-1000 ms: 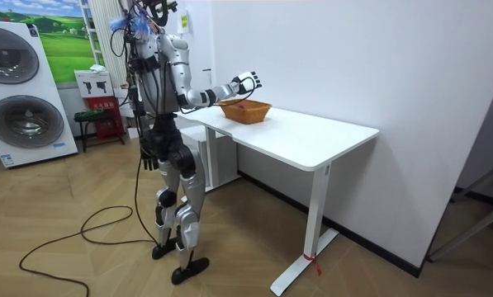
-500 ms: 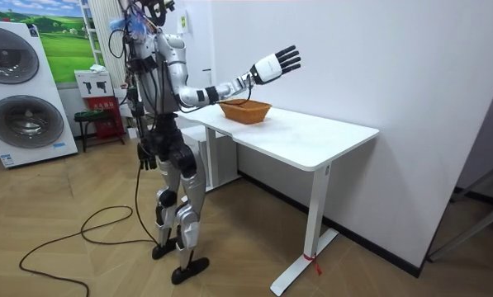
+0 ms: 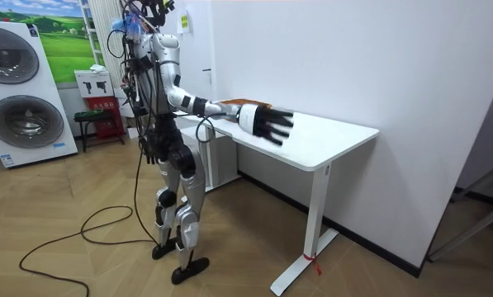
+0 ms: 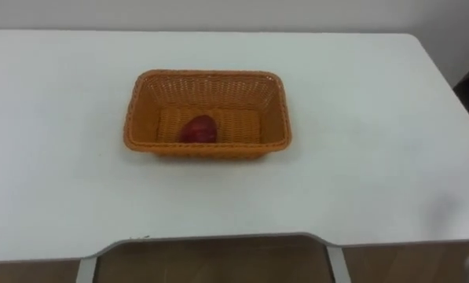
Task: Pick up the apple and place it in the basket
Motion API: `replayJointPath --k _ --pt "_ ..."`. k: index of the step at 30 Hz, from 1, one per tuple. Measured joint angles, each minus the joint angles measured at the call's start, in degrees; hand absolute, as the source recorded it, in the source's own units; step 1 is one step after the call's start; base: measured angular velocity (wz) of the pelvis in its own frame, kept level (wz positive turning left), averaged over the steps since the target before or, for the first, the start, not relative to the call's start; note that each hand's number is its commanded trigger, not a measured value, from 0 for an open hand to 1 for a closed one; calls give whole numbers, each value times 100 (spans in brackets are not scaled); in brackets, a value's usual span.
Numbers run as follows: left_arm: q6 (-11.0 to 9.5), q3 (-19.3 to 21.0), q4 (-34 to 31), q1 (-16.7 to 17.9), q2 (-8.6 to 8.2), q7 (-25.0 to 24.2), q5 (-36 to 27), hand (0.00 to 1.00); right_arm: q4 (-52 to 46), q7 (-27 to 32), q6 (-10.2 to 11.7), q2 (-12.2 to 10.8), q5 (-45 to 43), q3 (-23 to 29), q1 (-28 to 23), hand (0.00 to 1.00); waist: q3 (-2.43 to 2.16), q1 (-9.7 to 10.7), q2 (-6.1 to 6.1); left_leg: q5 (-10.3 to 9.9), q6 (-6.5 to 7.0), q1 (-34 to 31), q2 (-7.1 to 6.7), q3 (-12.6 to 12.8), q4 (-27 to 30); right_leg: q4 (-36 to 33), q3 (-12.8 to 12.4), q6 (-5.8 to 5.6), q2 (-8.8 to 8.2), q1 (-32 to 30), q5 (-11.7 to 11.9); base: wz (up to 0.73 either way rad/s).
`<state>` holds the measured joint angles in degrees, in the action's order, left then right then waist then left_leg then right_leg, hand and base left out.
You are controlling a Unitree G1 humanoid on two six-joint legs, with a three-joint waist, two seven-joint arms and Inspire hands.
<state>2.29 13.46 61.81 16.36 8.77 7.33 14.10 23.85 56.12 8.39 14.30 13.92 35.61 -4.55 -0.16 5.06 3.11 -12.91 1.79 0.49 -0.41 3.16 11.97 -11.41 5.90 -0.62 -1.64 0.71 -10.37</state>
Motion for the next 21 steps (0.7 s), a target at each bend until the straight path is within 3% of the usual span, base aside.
replayJointPath --k 5,9,14,17,21 --pt "96 11 -158 -27 -27 0 20 0 1710 -159 -230 -18 908 1 -180 0 -47 36 -91 1 3 -50 -7 -6 -13 -17 -58 -1 4 -74 -1 -1" --pt "203 136 -228 -30 -40 -25 32 0 2885 -696 -457 -99 930 -83 -294 0 -57 -6 -138 2 2 3 -4 -12 -22 -3 -39 -5 1 -8 -10 1" --pt "336 129 -225 -10 -51 -208 57 0 4072 -2076 -980 -119 783 -1043 -494 0 -22 -171 -74 2 2 98 -8 19 -41 -19 -149 -7 6 11 -36 -7" --pt "395 94 -216 0 -38 -310 139 0 4387 -2835 -1170 -135 257 -1625 -518 0 1 -255 -43 -1 4 114 -15 -4 -36 29 -122 -15 -2 37 -33 2" --pt "488 -31 -214 -29 -36 -343 136 0 4458 -3394 -1229 -191 -183 -2020 -531 0 4 -360 -25 -1 7 92 -20 -32 -8 53 -101 -21 1 50 -13 5"
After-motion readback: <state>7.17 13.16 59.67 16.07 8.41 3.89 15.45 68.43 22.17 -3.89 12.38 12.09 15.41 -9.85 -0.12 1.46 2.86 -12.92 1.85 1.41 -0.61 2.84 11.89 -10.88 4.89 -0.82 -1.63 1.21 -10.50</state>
